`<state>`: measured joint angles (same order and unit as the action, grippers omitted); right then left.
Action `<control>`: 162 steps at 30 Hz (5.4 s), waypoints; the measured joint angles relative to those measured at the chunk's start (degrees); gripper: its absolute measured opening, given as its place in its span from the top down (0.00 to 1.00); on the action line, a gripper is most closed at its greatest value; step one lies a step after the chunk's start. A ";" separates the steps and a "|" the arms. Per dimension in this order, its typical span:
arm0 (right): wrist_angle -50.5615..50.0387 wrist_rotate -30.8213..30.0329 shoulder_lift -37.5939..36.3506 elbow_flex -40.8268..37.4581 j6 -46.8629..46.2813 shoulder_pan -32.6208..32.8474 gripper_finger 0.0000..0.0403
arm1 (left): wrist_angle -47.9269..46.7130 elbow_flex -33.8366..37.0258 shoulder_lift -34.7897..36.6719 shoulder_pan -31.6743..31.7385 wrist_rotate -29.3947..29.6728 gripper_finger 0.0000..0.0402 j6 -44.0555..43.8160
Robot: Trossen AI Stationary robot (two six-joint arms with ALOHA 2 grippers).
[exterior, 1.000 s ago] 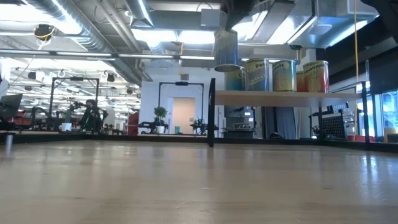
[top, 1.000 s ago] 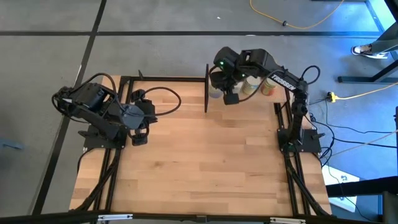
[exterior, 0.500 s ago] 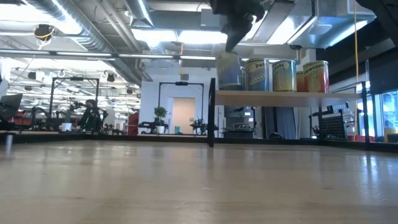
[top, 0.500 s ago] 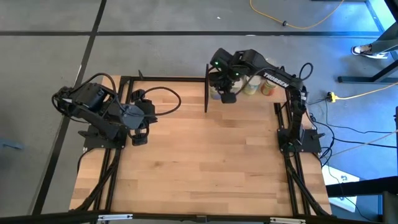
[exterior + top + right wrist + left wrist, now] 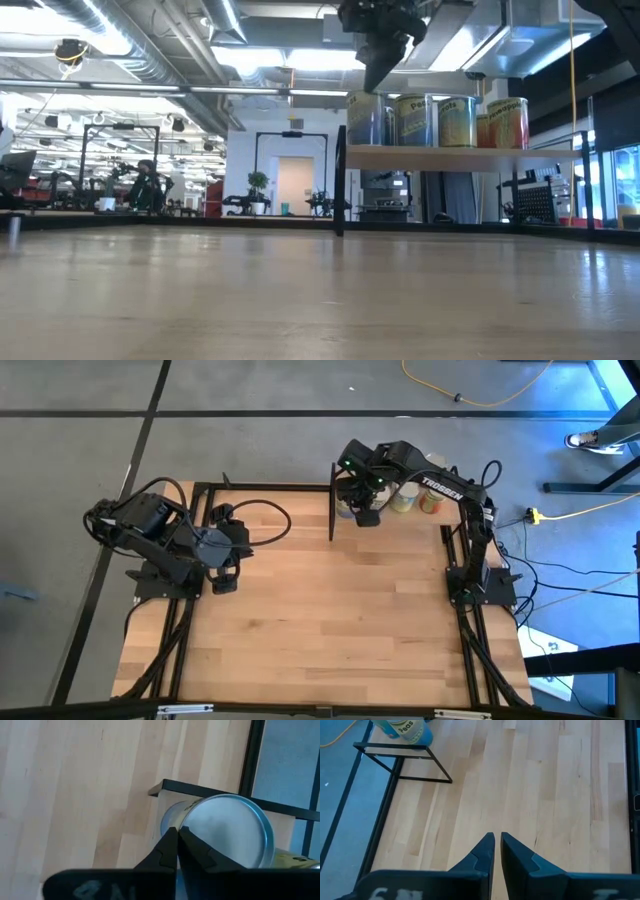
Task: Pick and place cans onto a shelf
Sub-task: Put the canned peas on the shelf, then adjust the canned goods on the shelf
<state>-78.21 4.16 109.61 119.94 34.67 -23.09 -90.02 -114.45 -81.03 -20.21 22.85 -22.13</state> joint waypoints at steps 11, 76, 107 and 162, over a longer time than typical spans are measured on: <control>-1.21 -0.08 0.39 3.01 -0.10 0.11 0.96 | 0.00 0.00 0.00 -0.02 0.00 0.94 0.02; -2.96 -0.59 -0.22 0.89 -4.89 0.46 0.98 | 0.00 0.00 0.00 -0.02 -0.02 0.94 0.22; -4.14 -7.78 -0.31 0.87 -5.68 3.13 0.86 | 0.00 0.00 0.00 -0.02 -0.02 0.94 0.22; -9.43 -7.62 -22.19 12.59 -9.10 8.98 0.86 | 67.11 0.02 -29.37 53.69 -38.16 0.94 51.23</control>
<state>-87.64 -3.46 87.42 132.53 25.57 -14.11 -22.91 -114.43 -110.41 33.48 -15.30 29.10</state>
